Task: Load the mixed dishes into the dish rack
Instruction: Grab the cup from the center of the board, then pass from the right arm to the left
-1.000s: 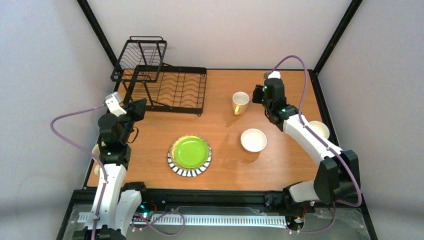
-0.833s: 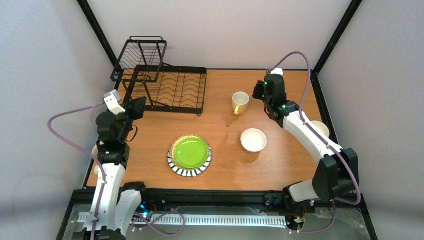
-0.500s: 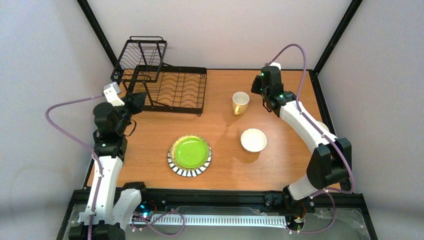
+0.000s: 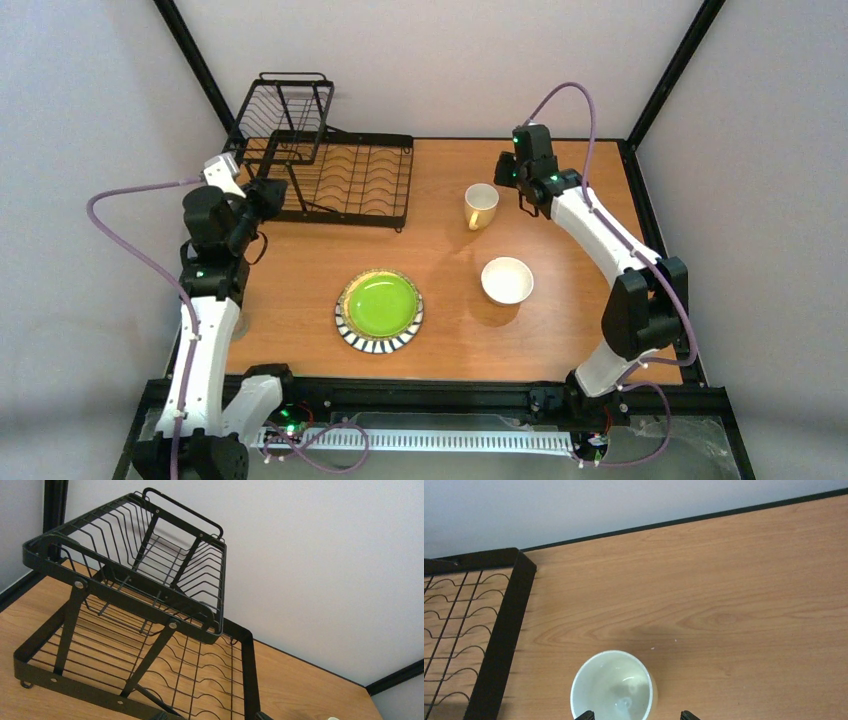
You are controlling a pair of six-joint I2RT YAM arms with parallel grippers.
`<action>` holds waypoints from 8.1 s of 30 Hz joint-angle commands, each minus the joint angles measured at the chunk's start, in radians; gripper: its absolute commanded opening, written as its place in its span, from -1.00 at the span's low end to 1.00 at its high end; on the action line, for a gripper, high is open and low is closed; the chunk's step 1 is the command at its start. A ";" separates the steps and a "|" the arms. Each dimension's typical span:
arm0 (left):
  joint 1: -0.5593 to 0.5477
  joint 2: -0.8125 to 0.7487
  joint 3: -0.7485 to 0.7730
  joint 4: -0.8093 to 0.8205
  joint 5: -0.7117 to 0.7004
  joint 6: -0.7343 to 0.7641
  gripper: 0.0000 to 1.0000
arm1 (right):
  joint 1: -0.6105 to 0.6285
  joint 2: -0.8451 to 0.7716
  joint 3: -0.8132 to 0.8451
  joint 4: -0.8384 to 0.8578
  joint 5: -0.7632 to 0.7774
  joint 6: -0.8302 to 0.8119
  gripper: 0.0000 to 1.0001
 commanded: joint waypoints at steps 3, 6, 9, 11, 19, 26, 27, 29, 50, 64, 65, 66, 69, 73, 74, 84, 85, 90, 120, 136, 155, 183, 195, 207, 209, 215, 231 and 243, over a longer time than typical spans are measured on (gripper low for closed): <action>0.000 0.027 0.061 -0.062 -0.054 -0.019 0.99 | -0.003 0.093 0.103 -0.111 -0.014 -0.011 0.99; 0.000 0.044 0.078 -0.070 -0.069 -0.024 0.99 | -0.003 0.119 0.114 -0.131 -0.005 0.003 0.99; 0.000 0.056 0.094 -0.073 -0.081 -0.024 0.99 | -0.003 0.151 0.124 -0.151 -0.004 0.008 0.99; 0.000 0.064 0.102 -0.073 -0.087 -0.023 0.99 | -0.003 0.165 0.124 -0.159 0.005 0.011 0.99; -0.001 0.095 0.115 -0.067 -0.092 -0.023 0.99 | -0.004 0.205 0.118 -0.162 0.014 0.013 0.99; -0.001 0.114 0.127 -0.063 -0.097 -0.019 0.99 | -0.004 0.238 0.122 -0.155 0.008 0.015 0.99; 0.000 0.116 0.129 -0.063 -0.098 -0.019 0.99 | -0.004 0.243 0.124 -0.155 0.008 0.015 0.99; -0.001 0.120 0.133 -0.062 -0.100 -0.019 0.99 | -0.004 0.252 0.129 -0.155 0.006 0.015 0.99; -0.001 0.135 0.102 -0.043 -0.088 -0.032 0.99 | -0.004 0.323 0.167 -0.161 -0.018 0.020 0.98; -0.002 0.145 0.089 -0.048 -0.083 -0.029 0.99 | -0.003 0.405 0.206 -0.164 -0.038 0.021 0.84; 0.000 0.146 0.087 -0.048 -0.082 -0.029 0.99 | -0.004 0.410 0.209 -0.164 -0.040 0.022 0.81; -0.002 0.147 0.088 -0.049 -0.083 -0.029 0.99 | -0.003 0.413 0.210 -0.164 -0.040 0.022 0.79; -0.001 0.148 0.084 -0.050 -0.081 -0.031 0.99 | -0.004 0.421 0.212 -0.164 -0.039 0.021 0.69; -0.001 0.146 0.079 -0.052 -0.076 -0.035 0.99 | -0.003 0.424 0.206 -0.167 -0.037 0.020 0.52; -0.002 0.145 0.077 -0.052 -0.073 -0.037 0.99 | -0.004 0.423 0.201 -0.167 -0.035 0.019 0.48; -0.003 0.121 0.070 -0.067 -0.063 -0.050 0.99 | -0.003 0.393 0.142 -0.151 -0.032 0.024 -0.26; -0.003 0.118 0.071 -0.070 -0.062 -0.052 0.99 | -0.003 0.388 0.138 -0.149 -0.032 0.025 -0.32; -0.002 0.101 0.075 -0.083 -0.049 -0.057 0.99 | -0.003 0.369 0.121 -0.146 -0.039 0.028 -0.64; -0.059 0.055 0.033 0.021 0.293 -0.259 0.99 | -0.003 0.043 -0.020 0.408 -0.577 0.155 -0.96; -0.135 0.112 0.029 0.140 0.487 -0.319 0.99 | 0.053 0.099 -0.088 0.949 -0.806 0.519 -0.96; -0.178 0.205 0.010 0.305 0.580 -0.396 0.99 | 0.194 0.232 0.025 1.141 -0.892 0.665 -0.96; -0.252 0.279 0.019 0.389 0.574 -0.392 0.99 | 0.278 0.369 0.201 1.087 -0.947 0.684 -0.96; -0.252 0.309 0.032 0.414 0.601 -0.371 0.65 | 0.285 0.398 0.222 1.071 -0.998 0.688 -0.96; -0.252 0.301 0.040 0.468 0.615 -0.379 0.60 | 0.302 0.430 0.248 1.064 -1.041 0.697 -0.96; -0.251 0.301 0.042 0.475 0.620 -0.380 0.63 | 0.304 0.434 0.251 1.064 -1.045 0.699 -0.96; -0.251 0.298 0.047 0.516 0.631 -0.391 0.74 | 0.307 0.435 0.249 1.071 -1.062 0.708 -0.96; -0.252 0.264 0.041 0.567 0.701 -0.300 0.94 | 0.312 0.455 0.259 1.078 -1.144 0.793 -0.96; -0.251 0.255 0.043 0.541 0.686 -0.249 0.89 | 0.316 0.446 0.242 1.038 -1.182 0.778 -0.96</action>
